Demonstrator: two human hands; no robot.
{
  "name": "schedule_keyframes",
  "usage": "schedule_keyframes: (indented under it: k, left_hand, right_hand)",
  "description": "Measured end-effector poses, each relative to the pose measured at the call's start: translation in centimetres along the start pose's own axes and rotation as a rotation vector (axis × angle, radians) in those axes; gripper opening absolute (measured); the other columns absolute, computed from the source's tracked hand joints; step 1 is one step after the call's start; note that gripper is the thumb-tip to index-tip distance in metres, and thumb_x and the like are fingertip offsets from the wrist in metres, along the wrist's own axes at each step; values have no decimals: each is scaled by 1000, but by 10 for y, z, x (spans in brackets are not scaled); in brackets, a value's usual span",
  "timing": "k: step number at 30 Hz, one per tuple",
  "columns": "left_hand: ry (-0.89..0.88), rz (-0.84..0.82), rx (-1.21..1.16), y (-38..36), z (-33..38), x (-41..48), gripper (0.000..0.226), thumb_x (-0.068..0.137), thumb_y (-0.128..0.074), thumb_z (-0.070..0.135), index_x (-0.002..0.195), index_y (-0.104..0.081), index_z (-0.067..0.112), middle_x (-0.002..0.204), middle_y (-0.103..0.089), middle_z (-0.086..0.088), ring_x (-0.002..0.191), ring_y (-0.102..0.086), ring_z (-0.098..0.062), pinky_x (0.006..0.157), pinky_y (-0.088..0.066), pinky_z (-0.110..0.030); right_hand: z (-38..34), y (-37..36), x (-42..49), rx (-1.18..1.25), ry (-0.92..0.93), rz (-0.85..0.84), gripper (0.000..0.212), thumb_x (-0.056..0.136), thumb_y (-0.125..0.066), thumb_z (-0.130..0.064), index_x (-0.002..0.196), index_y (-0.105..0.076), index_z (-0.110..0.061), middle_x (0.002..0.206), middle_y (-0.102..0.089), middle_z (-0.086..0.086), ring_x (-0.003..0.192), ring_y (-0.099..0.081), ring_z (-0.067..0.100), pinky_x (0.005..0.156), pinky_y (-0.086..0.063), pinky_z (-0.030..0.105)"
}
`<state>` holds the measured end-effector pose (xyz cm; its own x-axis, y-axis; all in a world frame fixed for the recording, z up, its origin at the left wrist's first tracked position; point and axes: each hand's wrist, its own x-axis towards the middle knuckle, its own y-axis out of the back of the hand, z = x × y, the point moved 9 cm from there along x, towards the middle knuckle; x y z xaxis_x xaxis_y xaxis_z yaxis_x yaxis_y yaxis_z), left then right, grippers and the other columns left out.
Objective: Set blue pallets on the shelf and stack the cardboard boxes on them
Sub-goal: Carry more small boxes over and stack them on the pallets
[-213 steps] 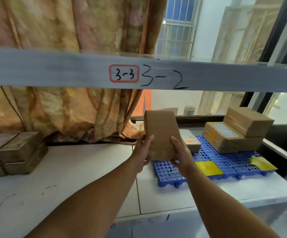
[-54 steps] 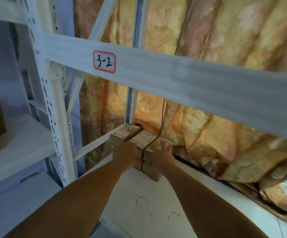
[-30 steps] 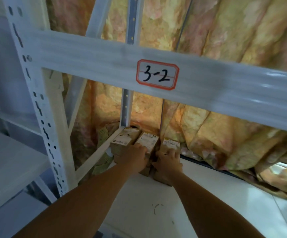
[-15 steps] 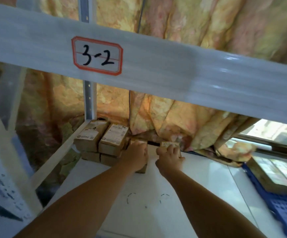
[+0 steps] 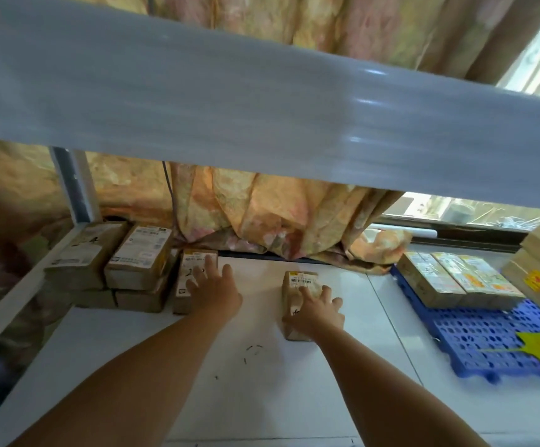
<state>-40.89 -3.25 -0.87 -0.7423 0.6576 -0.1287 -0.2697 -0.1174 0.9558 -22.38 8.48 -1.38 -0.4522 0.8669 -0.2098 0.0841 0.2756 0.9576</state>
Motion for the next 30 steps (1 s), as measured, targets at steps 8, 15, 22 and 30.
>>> schedule_keyframes:
  k: [8,15,22,30]
  left_hand:
    - [209,-31,-43,-6,-55,9,65,90,-47,49,148,-23,33,157,-4,-10,132,-27,-42,108,-32,-49]
    - [155,-103,35,-6,-43,9,70,84,-56,55,142,-26,32,149,-19,-18,129,-31,-39,103,-33,-46]
    - [19,-130,22,-21,-9,-11,69,84,-57,53,142,-25,33,140,-21,-19,123,-32,-36,101,-33,-45]
    - [6,-144,-5,-31,13,-22,73,84,-59,52,143,-21,35,139,-22,-20,122,-34,-36,102,-34,-46]
  right_hand:
    - [-3,-14,13,38,8,-24,66,78,-65,-56,132,-30,-38,139,-26,12,113,-48,36,88,-48,42]
    - [-2,-16,18,-8,25,-19,67,80,-60,-56,136,-27,-39,141,-25,13,114,-49,37,89,-47,40]
    - [0,-24,13,47,-11,-57,76,82,-60,-50,143,-14,-47,155,-3,10,124,-35,37,94,-45,44]
    - [10,-26,1,-2,47,-72,89,81,-61,-52,146,0,-48,158,8,7,132,-28,37,99,-45,46]
